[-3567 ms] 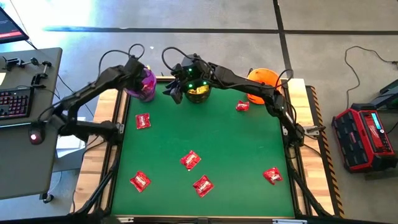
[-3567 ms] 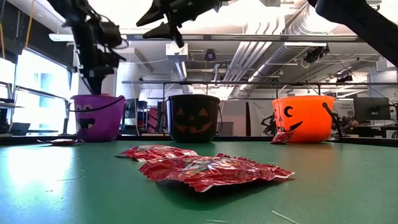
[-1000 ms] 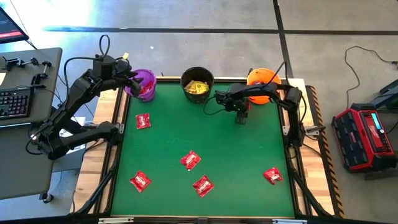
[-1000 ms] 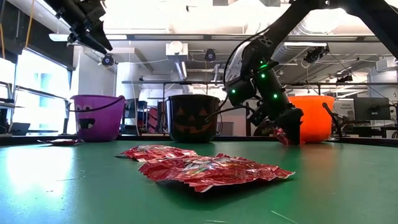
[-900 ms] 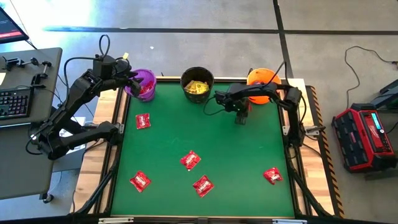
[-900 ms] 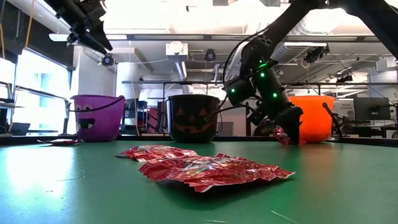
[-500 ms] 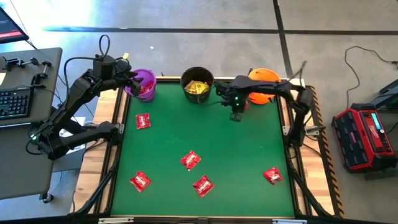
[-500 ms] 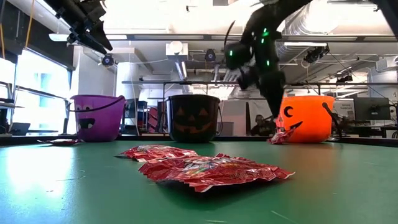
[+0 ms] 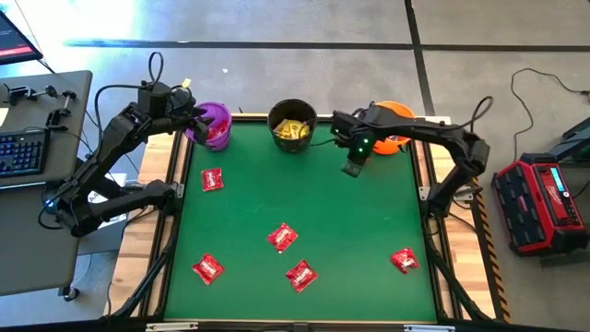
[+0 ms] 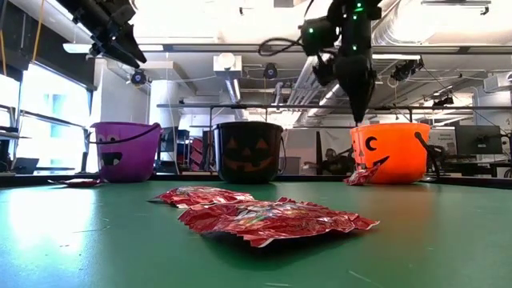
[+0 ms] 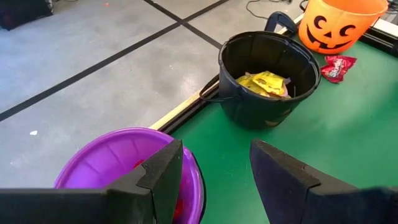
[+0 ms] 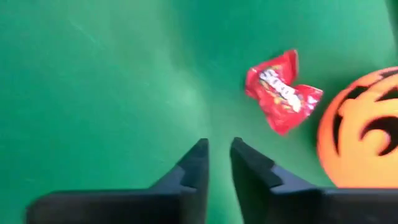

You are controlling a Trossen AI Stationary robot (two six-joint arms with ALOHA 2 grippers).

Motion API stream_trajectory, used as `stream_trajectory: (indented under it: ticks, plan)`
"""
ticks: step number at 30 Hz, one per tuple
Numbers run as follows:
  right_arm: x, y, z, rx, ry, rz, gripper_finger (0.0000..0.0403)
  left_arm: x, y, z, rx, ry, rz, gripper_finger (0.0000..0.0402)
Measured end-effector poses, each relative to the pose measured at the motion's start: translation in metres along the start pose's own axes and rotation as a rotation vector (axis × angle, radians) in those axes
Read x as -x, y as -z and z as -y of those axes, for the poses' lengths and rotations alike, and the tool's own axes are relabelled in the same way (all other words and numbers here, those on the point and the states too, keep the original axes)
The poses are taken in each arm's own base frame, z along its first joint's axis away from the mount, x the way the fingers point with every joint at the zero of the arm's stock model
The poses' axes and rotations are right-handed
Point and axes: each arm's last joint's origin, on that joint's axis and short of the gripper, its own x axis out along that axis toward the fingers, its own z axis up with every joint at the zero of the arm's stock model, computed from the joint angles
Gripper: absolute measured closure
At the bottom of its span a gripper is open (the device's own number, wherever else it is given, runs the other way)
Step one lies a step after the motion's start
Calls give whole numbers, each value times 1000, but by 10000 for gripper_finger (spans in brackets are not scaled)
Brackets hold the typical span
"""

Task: Sort candy by brand, put in halloween buckets
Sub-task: Put the red candy pack into the violet bucket

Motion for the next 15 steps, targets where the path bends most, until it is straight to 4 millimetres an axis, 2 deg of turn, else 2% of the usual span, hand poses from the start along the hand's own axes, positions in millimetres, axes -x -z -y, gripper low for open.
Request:
stream_trajectory:
  ticks: [4,9,11,15]
  plan:
    - [-14,0,1,149,57,-52,276,0,0,0,-24,0,0,225]
    - [-34,0,3,470,145,-115,192,0,0,0,-41,-2,0,225]
    - [-45,4,3,579,135,-136,175,0,0,0,-41,-2,0,225]
    - [-69,15,6,632,151,-196,166,0,1,0,-40,-2,-6,225]
